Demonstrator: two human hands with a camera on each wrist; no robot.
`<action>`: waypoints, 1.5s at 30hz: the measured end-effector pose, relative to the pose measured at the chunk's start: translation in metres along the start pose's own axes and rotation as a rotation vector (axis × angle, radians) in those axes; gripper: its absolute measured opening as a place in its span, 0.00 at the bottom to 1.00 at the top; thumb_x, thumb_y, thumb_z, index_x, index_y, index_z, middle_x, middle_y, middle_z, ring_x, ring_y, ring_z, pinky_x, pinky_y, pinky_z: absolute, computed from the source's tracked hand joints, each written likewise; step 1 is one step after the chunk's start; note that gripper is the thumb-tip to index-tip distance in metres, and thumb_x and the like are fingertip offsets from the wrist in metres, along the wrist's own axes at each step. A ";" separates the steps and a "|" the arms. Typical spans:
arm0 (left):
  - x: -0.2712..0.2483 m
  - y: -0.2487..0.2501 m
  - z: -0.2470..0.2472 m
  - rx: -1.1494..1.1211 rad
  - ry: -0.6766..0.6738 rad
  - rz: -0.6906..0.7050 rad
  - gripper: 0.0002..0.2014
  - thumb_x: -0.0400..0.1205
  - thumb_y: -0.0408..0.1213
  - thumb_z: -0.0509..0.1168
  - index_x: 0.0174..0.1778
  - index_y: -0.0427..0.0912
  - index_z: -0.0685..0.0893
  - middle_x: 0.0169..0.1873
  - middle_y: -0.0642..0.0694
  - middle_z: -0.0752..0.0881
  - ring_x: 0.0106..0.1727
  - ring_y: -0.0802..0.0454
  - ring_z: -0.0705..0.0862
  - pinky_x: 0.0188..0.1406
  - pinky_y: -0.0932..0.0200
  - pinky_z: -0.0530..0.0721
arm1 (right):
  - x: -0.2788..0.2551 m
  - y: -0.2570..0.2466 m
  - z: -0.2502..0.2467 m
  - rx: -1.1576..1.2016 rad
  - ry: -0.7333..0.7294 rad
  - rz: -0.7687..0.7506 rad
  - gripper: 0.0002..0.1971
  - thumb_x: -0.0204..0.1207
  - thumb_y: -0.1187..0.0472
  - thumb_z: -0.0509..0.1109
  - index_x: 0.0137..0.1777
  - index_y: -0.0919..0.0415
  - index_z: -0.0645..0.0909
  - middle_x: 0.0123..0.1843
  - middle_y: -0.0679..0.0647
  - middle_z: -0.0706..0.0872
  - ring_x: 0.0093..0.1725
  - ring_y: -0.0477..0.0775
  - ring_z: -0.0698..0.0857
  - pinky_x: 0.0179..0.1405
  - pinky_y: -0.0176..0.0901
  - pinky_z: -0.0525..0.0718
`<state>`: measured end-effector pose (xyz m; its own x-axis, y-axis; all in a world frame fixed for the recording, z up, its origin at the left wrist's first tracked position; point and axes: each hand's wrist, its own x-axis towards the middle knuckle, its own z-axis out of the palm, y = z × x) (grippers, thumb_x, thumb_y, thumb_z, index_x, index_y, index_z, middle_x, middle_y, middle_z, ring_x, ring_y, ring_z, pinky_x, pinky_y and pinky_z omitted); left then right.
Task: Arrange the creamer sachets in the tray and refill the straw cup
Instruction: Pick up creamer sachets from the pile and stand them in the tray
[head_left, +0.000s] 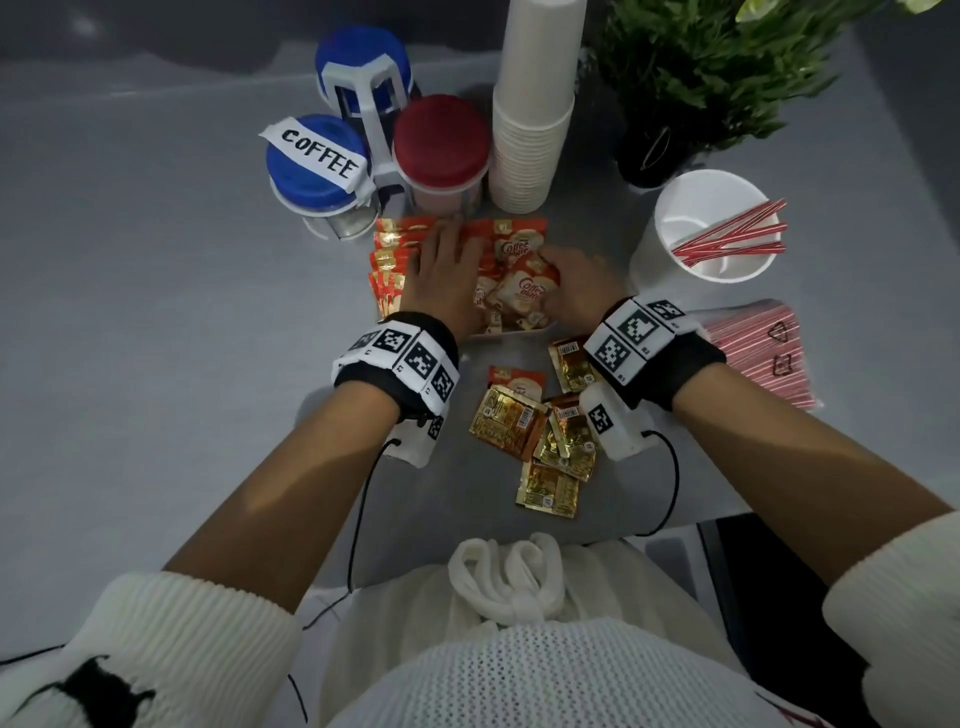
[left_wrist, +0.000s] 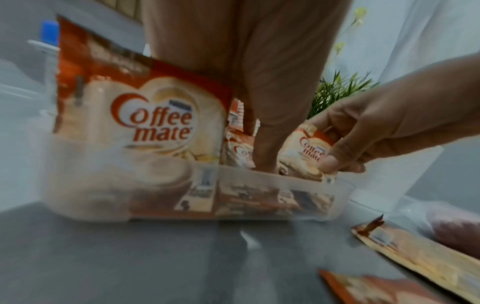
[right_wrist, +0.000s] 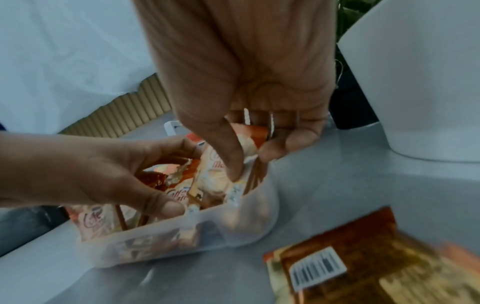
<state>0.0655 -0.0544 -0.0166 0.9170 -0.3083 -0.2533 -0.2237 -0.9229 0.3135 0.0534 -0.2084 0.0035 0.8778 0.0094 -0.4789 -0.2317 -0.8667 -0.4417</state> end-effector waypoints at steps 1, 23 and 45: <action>0.001 -0.002 0.001 0.011 0.001 0.005 0.37 0.75 0.38 0.70 0.78 0.43 0.60 0.81 0.40 0.54 0.82 0.41 0.51 0.79 0.43 0.54 | 0.001 -0.001 0.000 -0.035 -0.009 -0.008 0.28 0.77 0.65 0.63 0.78 0.57 0.63 0.77 0.59 0.69 0.75 0.63 0.66 0.72 0.49 0.66; 0.002 -0.008 0.001 0.016 0.086 0.087 0.33 0.70 0.33 0.72 0.71 0.37 0.71 0.75 0.36 0.66 0.78 0.37 0.61 0.71 0.42 0.66 | 0.019 -0.013 0.000 -0.311 -0.080 -0.066 0.31 0.70 0.58 0.74 0.71 0.61 0.65 0.72 0.60 0.72 0.75 0.64 0.64 0.74 0.63 0.60; 0.008 -0.012 0.004 0.086 0.040 0.114 0.36 0.69 0.38 0.74 0.72 0.39 0.68 0.76 0.37 0.64 0.78 0.36 0.60 0.73 0.45 0.64 | 0.011 -0.014 -0.004 -0.344 0.010 -0.068 0.21 0.77 0.58 0.66 0.68 0.60 0.69 0.71 0.58 0.73 0.74 0.61 0.64 0.71 0.62 0.59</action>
<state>0.0744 -0.0462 -0.0259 0.8959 -0.4046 -0.1836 -0.3533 -0.8993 0.2578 0.0676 -0.1984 0.0074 0.8908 0.0695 -0.4490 -0.0191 -0.9816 -0.1899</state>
